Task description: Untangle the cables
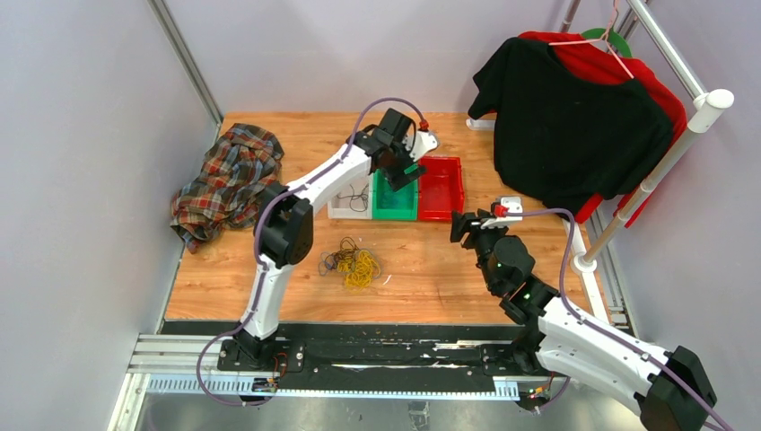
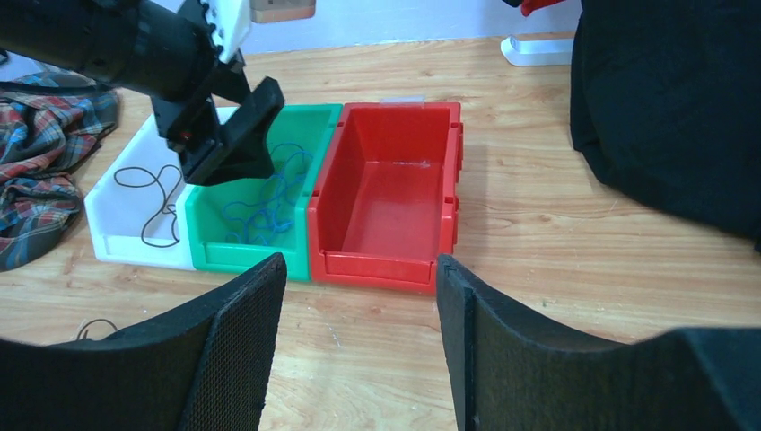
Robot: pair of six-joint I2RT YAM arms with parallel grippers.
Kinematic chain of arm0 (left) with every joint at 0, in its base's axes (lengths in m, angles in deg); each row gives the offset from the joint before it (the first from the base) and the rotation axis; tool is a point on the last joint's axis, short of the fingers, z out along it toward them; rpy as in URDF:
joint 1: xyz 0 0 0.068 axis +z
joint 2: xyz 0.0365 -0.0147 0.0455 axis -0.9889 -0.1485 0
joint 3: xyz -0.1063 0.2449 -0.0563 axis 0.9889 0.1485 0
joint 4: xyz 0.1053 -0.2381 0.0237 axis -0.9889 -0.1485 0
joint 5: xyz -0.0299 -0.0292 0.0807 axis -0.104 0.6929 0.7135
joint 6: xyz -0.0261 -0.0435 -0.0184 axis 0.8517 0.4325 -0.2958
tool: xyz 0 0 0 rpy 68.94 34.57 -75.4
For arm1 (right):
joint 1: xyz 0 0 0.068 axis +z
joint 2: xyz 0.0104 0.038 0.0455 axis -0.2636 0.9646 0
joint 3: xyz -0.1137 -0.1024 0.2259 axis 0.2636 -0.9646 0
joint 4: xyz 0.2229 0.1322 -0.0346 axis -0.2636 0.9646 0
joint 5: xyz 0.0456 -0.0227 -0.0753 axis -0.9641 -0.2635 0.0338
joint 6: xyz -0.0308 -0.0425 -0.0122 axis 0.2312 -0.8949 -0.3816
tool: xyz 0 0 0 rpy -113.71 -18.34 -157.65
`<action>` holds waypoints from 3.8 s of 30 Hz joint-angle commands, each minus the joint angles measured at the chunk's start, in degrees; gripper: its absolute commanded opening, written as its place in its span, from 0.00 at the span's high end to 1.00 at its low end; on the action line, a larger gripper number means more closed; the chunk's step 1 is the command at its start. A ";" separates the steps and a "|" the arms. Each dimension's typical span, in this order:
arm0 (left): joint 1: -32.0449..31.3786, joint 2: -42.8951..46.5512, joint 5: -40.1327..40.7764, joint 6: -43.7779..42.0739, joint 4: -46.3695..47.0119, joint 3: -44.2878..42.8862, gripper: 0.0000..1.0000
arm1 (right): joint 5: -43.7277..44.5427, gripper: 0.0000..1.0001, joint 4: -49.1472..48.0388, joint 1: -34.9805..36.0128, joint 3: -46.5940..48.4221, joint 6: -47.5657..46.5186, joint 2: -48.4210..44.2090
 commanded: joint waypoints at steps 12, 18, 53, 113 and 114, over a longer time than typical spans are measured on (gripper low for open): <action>1.27 36.19 -18.42 -5.75 -21.07 24.26 0.02 | -5.79 0.37 4.27 -0.77 5.45 -0.38 0.32; 4.06 46.82 -20.47 -6.96 -21.05 41.31 0.05 | -9.77 0.38 4.40 -0.77 5.90 0.39 1.32; 17.36 36.09 -20.56 14.83 -9.56 54.91 0.81 | -13.27 0.46 0.66 -0.75 6.28 1.18 5.84; 8.74 55.39 -33.20 10.27 -31.43 2.62 0.99 | -21.94 0.36 -19.38 19.12 26.25 -3.05 44.23; 8.74 55.31 -33.32 10.29 -31.43 1.88 1.00 | -21.88 0.37 -19.38 19.12 26.41 -3.00 44.45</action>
